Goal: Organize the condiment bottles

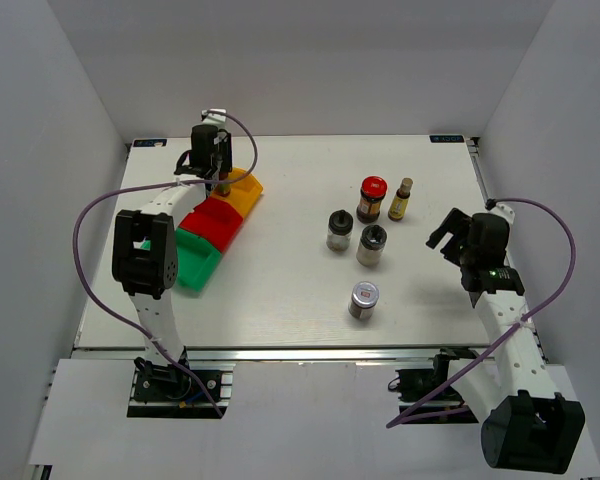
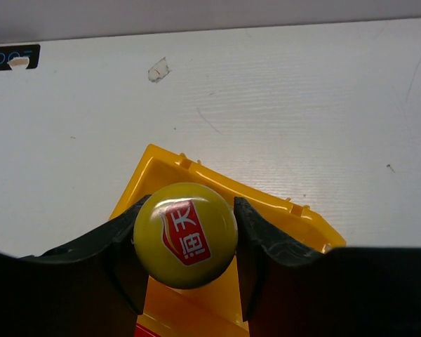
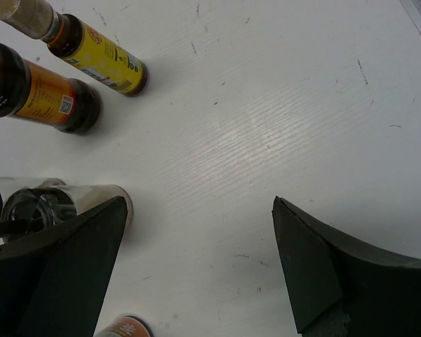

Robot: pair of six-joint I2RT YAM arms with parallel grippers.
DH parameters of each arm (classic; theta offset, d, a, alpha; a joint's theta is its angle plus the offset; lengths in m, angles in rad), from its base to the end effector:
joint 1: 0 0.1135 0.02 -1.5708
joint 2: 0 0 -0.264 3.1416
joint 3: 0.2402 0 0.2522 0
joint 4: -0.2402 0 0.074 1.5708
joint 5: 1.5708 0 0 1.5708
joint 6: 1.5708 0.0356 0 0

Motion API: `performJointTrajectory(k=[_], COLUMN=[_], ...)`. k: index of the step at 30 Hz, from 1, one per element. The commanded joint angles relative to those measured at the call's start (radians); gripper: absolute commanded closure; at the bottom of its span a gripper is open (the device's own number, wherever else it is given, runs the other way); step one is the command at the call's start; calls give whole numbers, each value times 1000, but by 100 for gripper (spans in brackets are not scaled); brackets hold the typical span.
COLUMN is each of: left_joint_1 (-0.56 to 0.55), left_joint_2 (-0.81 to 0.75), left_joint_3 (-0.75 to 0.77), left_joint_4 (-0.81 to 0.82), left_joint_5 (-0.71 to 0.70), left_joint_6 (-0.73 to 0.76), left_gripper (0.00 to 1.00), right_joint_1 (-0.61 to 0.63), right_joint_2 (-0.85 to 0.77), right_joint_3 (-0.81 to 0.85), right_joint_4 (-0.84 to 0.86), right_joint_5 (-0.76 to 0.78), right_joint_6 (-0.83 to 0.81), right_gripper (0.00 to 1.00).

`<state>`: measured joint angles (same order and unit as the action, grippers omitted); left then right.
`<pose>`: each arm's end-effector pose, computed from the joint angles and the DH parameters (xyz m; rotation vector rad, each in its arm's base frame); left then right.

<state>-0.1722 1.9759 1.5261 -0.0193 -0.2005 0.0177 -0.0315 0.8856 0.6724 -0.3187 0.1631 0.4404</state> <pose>0.4621 -0.0732 0.2544 0.0675 2.0303 0.1072 0.1988 -0.0120 0.2694 0.5845 2.0126 0.0755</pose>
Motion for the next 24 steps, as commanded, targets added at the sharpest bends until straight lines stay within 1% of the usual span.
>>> performJointTrajectory(k=[1,2,4,5,6,7,8,10,11,12,13,17,20,23,24], left_joint_1=[7,7,7,7,7,7,7,5,5,5,7,7,5,5,5], left_joint_2=[-71,-72,-78,-81,-84,-92,-98,-117,-123,-130,-138,-208,-273,-336,-385], left_joint_3=[-10,-20,-21,-20,-20,-20,-20,-11,-6,0,9,16,8,-27,-44], left_joint_4=[108,108,96,91,85,81,78,59,50,32,24,-27,-70,-111,-126], left_joint_5=[-33,-40,-46,-48,-47,-47,-47,-43,-40,-39,-36,-19,18,82,98], left_joint_6=[1,-4,-5,-7,-7,-7,-7,-5,-7,-7,-7,-7,-10,-71,-84], left_gripper=[71,65,62,56,52,46,36,26,21,7,2,2,2,2,2], right_joint_1=[2,2,4,5,7,18,24,30,59,64,76,123,150,151,153], right_joint_2=[-4,-4,-5,-2,10,19,27,64,76,110,131,255,334,418,441], right_joint_3=[15,15,9,7,13,18,26,62,76,93,134,234,292,343,360], right_joint_4=[47,52,87,101,110,133,138,153,161,165,164,181,216,259,282], right_joint_5=[-25,-33,-77,-92,-100,-111,-109,-109,-105,-100,-105,-57,4,18,18], right_joint_6=[-22,-25,-45,-55,-60,-80,-89,-114,-117,-117,-123,-170,-172,-158,-157], right_gripper=[11,11,11,11,11,11,11,11,11,11,11,11,11,11,12])
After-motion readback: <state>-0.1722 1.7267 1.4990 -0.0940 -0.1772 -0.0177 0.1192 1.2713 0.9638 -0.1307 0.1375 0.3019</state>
